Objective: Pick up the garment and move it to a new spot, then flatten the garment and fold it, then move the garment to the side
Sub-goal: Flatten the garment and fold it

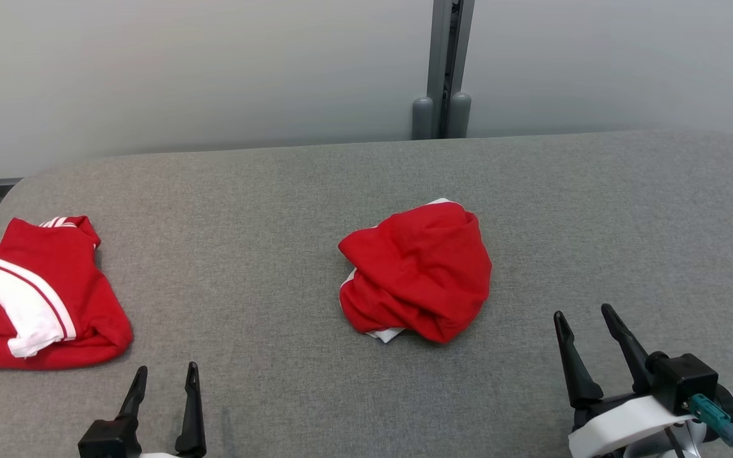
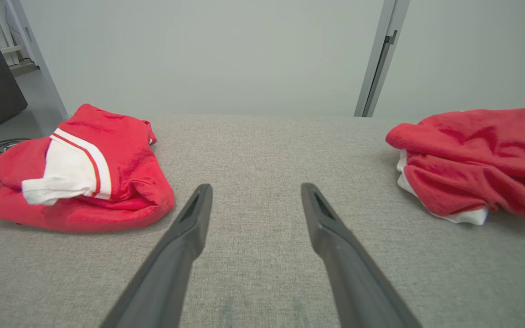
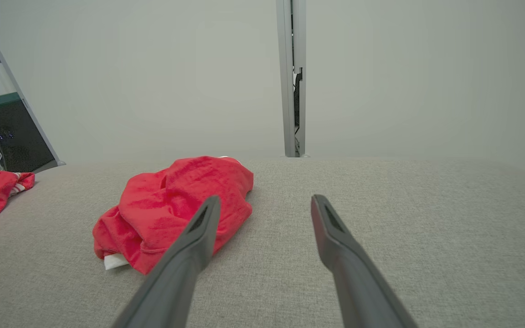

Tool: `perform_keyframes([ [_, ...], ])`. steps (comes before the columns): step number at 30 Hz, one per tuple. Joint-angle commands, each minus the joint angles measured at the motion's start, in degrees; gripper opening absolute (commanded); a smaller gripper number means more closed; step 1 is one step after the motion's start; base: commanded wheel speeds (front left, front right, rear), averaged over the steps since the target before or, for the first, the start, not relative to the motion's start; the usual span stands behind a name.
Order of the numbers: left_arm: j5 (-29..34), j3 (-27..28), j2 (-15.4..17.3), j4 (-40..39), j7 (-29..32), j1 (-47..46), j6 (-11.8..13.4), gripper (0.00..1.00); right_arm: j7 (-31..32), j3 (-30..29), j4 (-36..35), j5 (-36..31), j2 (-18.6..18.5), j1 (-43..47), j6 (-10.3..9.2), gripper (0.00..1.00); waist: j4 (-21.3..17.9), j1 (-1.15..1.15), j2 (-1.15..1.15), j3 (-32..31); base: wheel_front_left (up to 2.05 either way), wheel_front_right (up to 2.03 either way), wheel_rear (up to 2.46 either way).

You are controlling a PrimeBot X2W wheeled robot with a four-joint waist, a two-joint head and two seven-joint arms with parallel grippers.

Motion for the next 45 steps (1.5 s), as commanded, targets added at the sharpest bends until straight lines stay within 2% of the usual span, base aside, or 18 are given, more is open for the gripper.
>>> perform_keyframes([
  [1,-0.2,-0.3,0.2,-0.1,-0.1,-0.2,0.0,1.00,0.0,0.1,0.2,-0.4,-0.3,0.3,-0.01,1.00,0.3,0.00,0.00,0.2,0.00,0.00,0.00],
  [9,-0.4,-1.7,0.2,0.0,-0.1,-1.3,-0.3,1.00,0.0,2.2,0.1,-0.9,-0.2,-1.6,-0.01,1.00,2.8,0.00,0.00,2.2,0.00,0.00,0.00],
  [22,-2.9,-6.4,0.2,1.1,-0.1,-4.2,0.0,1.00,0.0,9.8,5.3,-3.1,-0.4,-11.8,-0.01,1.00,10.8,0.00,0.00,8.3,0.00,0.00,0.00],
  [27,-4.5,-8.5,0.2,1.2,-0.1,-5.7,0.4,1.00,0.0,12.9,11.7,-4.8,-0.8,-19.3,-0.01,1.00,13.5,0.00,0.00,10.7,0.00,0.00,0.00],
  [32,-6.5,-10.7,0.2,1.9,-0.1,-6.6,1.0,1.00,0.1,15.3,22.5,-6.2,-0.7,-27.9,-0.01,1.00,15.4,0.00,0.00,12.2,0.00,0.00,0.00],
  [41,-9.0,-12.3,0.2,3.1,-0.1,-7.1,1.9,1.00,6.3,16.3,37.6,-9.1,-0.3,-39.0,-0.01,1.00,16.9,0.00,0.00,12.6,0.00,0.00,0.00],
  [42,-9.3,-12.4,0.2,3.2,-0.1,-7.1,2.0,1.00,7.0,16.4,38.7,-9.1,-0.3,-39.3,-0.01,0.99,16.9,0.00,0.00,12.6,0.00,0.00,0.00],
  [43,-9.5,-12.5,0.2,3.2,-0.1,-7.1,2.1,1.00,7.5,16.7,39.4,-8.6,-0.3,-39.4,-0.01,0.94,16.9,0.00,0.00,12.5,0.00,0.00,0.00],
  [44,-9.6,-12.6,0.2,3.2,-0.1,-7.1,2.1,1.00,8.0,17.2,40.0,-8.2,-0.3,-39.4,-0.01,0.85,16.9,0.00,0.00,12.5,0.00,0.00,0.00],
  [45,-9.8,-12.6,0.2,3.2,-0.1,-7.2,2.1,1.00,8.2,17.8,40.4,-7.7,-0.2,-39.3,-0.01,0.71,16.9,0.00,0.00,12.4,0.00,0.00,0.00],
])
